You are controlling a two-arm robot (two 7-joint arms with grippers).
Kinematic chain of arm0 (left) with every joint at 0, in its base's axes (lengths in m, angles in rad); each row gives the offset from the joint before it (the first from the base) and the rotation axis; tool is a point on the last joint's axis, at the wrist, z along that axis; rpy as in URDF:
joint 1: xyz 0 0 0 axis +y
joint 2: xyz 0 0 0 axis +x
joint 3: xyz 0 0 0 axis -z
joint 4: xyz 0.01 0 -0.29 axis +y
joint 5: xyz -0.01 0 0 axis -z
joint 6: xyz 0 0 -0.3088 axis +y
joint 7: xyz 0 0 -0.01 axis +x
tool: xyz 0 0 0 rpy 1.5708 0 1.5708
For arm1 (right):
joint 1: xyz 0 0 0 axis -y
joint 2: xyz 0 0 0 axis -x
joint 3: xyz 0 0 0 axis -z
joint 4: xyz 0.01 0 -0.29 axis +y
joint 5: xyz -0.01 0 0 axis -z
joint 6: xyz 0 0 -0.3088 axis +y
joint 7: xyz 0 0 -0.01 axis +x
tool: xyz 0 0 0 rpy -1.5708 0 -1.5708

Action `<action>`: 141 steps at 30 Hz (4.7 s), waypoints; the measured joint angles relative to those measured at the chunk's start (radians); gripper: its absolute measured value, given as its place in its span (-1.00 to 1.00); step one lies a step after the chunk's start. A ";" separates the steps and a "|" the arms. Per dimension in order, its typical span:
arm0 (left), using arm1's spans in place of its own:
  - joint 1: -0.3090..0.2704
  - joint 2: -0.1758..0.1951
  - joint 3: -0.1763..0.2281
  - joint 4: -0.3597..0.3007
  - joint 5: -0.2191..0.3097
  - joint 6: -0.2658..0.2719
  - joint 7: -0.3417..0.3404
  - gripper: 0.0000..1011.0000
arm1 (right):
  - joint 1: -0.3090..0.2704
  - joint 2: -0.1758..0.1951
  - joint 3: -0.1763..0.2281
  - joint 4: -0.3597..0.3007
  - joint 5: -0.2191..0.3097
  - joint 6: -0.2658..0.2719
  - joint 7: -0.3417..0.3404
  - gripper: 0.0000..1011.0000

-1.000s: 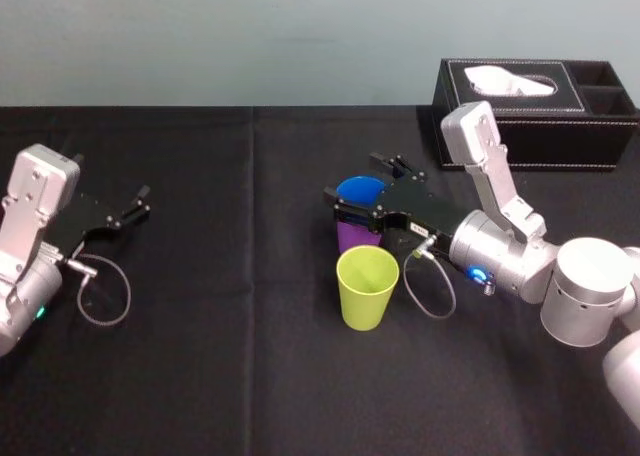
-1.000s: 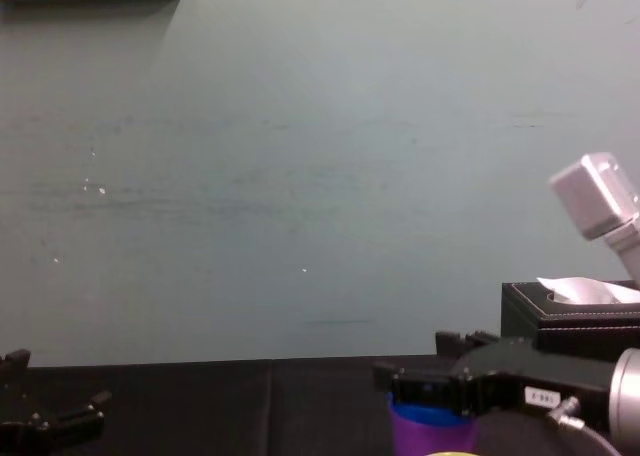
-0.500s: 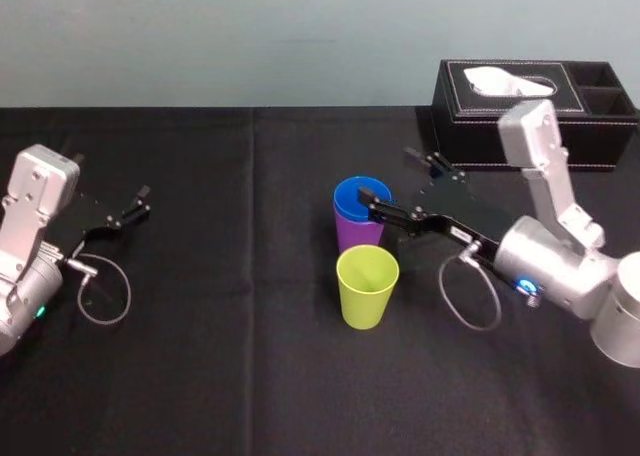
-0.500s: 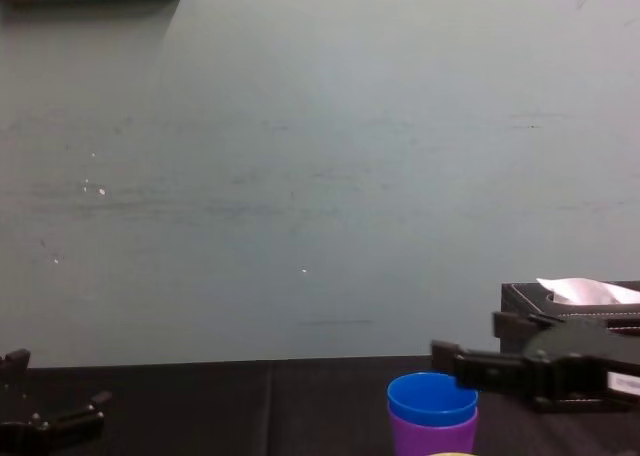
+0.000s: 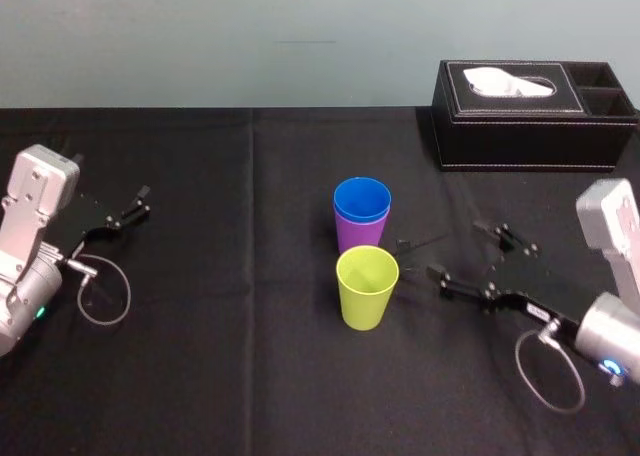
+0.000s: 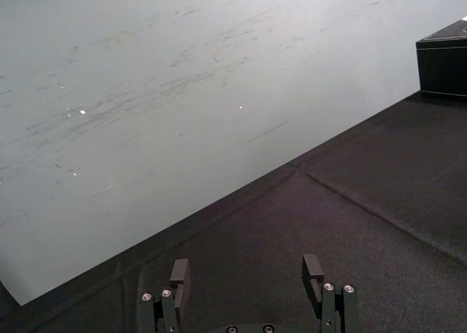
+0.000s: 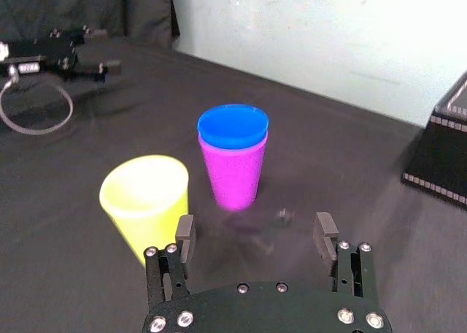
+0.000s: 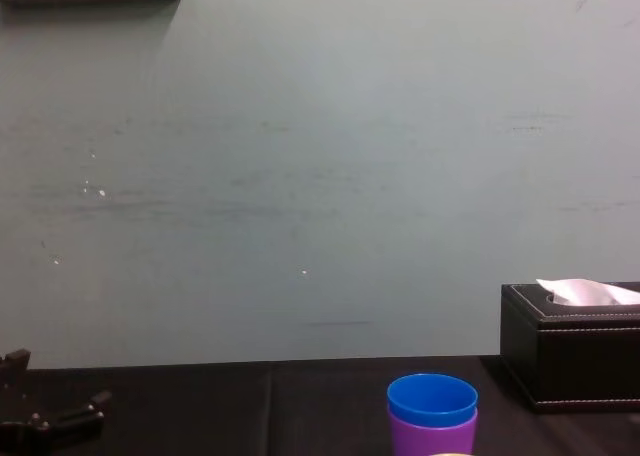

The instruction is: Stack the three plastic cups sequentially using one hand.

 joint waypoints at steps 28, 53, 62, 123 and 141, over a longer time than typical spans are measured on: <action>0.000 0.000 0.000 0.000 0.000 0.000 0.000 1.00 | -0.014 -0.073 -0.090 0.066 -0.094 -0.124 0.064 0.98; 0.000 0.000 0.000 0.000 0.000 0.000 0.000 1.00 | 0.100 -0.150 -0.152 0.144 -0.119 -0.130 0.069 0.98; 0.000 0.000 0.000 0.000 0.000 0.000 0.000 1.00 | 0.122 -0.170 -0.167 0.172 -0.126 -0.130 0.066 0.98; 0.000 0.000 0.000 0.000 0.000 0.000 0.000 1.00 | 0.181 -0.111 -0.129 0.026 -0.041 0.020 0.075 0.49; 0.000 0.000 0.000 0.000 0.000 0.000 0.000 1.00 | 0.340 -0.126 -0.149 0.088 0.008 0.083 0.052 0.49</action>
